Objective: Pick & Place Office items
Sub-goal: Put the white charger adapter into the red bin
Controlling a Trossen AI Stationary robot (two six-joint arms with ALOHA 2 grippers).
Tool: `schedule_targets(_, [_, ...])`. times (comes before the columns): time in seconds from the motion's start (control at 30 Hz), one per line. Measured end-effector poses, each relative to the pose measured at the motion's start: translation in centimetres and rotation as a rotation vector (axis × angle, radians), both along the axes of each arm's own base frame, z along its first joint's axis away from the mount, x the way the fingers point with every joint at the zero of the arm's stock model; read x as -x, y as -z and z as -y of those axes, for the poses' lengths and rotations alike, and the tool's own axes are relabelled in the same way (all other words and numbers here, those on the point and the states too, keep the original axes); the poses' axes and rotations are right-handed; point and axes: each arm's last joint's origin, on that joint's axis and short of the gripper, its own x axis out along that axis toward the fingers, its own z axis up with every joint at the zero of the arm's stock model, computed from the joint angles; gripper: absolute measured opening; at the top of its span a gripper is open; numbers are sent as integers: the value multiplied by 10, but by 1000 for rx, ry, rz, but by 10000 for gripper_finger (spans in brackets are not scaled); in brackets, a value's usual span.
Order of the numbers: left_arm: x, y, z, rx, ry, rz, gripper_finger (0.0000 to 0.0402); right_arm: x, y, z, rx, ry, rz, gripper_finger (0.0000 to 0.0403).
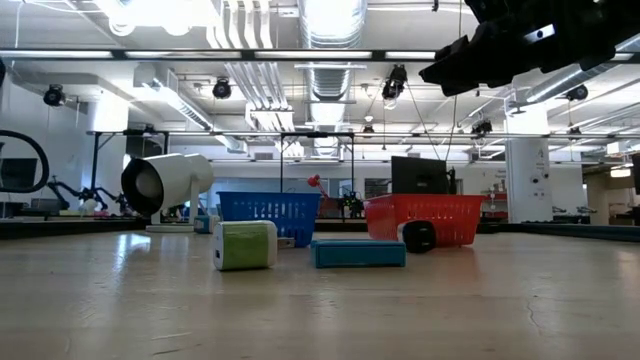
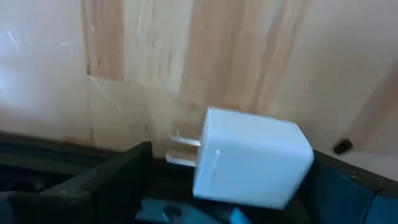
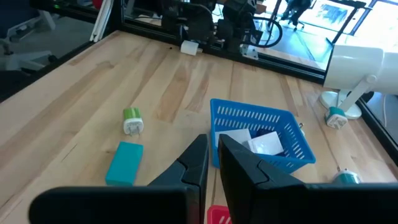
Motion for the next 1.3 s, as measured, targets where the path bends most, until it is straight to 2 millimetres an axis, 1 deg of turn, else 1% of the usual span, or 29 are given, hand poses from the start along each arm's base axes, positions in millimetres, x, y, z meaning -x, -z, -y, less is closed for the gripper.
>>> schedule_targets(0.1, [1, 4, -1, 16, -17, -3, 370, 0, 0, 0, 0, 0, 0, 34])
schedule_targets(0.2, [0, 4, 0, 26, -23, -3, 367, 0, 0, 0, 0, 0, 0, 34])
schedule_targets(0.27, [-1, 2, 3, 43, -20, 6, 357, 0, 0, 0, 0, 0, 0, 34])
schedule_targets(0.33, [-6, -2, 8, 88, -3, 29, 335, 0, 0, 0, 0, 0, 0, 34])
schedule_targets(0.43, [-7, -4, 9, 93, 6, 32, 284, 0, 0, 0, 0, 0, -1, 34])
schedule_targets(0.47, [-7, -5, 10, 98, 6, 36, 274, 0, 0, 0, -3, 1, -2, 34])
schedule_targets(0.73, [-9, -6, 11, 102, 12, 63, 274, 0, 0, 0, -17, 6, -3, 34])
schedule_targets(0.83, [-17, -14, 16, 75, 52, 169, 274, 0, 0, 0, -15, 5, 1, 34])
schedule_targets(0.93, [-28, -28, 23, 44, 113, 304, 269, -1, -2, 0, 1, 0, 23, 34])
schedule_targets(1.0, [-35, -40, 27, 3, 147, 405, 197, -1, -3, 0, 9, -4, 44, 34])
schedule_targets(1.03, [-39, -46, 28, -25, 156, 461, 180, -1, -4, -1, 17, -10, 52, 34])
schedule_targets(1.17, [-51, -69, 33, -136, 169, 664, 137, -5, -1, -9, 97, -67, 66, 34])
schedule_targets(1.23, [-54, -76, 34, -152, 155, 705, 113, -8, 0, -12, 126, -85, 87, 34])
schedule_targets(1.3, [-57, -79, 32, -154, 123, 702, 88, -12, 3, -13, 127, -84, 97, 34])
